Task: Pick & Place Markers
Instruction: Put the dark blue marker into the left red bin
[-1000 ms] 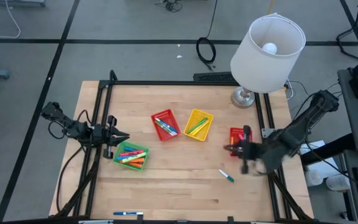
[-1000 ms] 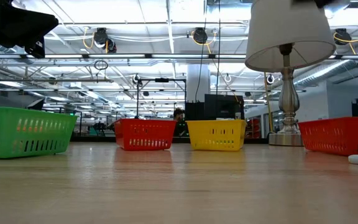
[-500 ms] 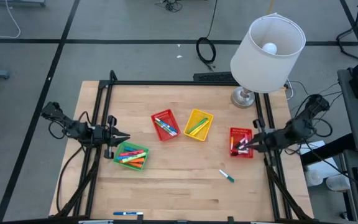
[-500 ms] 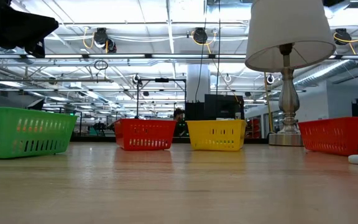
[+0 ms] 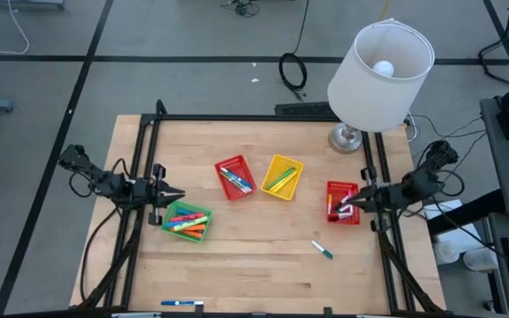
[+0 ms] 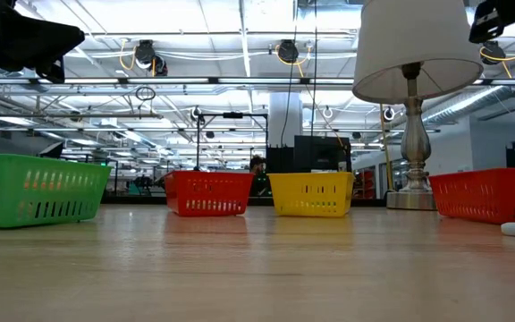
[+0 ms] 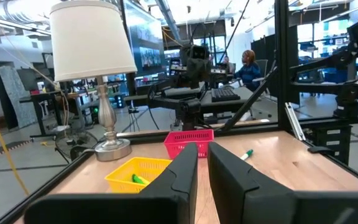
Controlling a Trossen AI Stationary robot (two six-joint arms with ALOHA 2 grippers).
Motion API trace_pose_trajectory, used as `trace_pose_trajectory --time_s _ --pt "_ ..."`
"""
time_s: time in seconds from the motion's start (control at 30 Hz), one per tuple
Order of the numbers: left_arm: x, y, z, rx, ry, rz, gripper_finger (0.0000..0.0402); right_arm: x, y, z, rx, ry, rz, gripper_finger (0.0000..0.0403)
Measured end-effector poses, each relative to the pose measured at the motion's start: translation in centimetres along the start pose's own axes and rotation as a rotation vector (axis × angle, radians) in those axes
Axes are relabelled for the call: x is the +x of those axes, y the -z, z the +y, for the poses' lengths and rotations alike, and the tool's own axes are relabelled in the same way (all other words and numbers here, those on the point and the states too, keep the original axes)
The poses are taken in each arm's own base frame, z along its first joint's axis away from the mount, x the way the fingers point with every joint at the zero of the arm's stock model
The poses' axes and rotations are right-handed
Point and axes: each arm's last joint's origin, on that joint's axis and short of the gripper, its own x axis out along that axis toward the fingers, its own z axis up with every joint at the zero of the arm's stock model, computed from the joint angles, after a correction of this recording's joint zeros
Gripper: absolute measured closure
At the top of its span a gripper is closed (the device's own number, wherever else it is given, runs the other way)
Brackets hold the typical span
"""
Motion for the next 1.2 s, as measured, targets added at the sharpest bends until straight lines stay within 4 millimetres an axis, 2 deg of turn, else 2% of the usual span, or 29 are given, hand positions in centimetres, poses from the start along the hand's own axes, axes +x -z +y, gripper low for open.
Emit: trace_pose_trajectory --time_s 0.27,0.57,0.87,0.97,1.07,1.2 --pt "0.0 0.1 0.0 -0.062 0.001 0.009 0.0355 0.3 2.8 1.0 -0.016 -0.001 0.0 0.0403" --pt "0.0 0.1 0.0 -0.062 0.001 0.007 0.0355 0.1 2.8 0.9 0.004 -0.001 -0.03 0.0403" --pt "0.0 0.1 -0.1 -0.225 0.022 0.015 0.0355 0.1 2.9 0.9 -0.021 -0.002 -0.027 0.0403" --pt "0.1 0.0 -0.4 -0.217 0.112 0.078 0.0372 0.1 2.9 0.9 -0.026 -0.002 -0.027 0.0403" --pt "0.7 -1.6 -0.6 -0.348 0.162 0.123 0.0395 0.1 2.9 0.9 -0.026 -0.002 -0.027 0.0403" --pt "2.3 -2.9 -2.1 -0.357 0.233 0.33 0.0398 0.1 2.9 0.9 -0.026 -0.001 -0.026 0.0403"
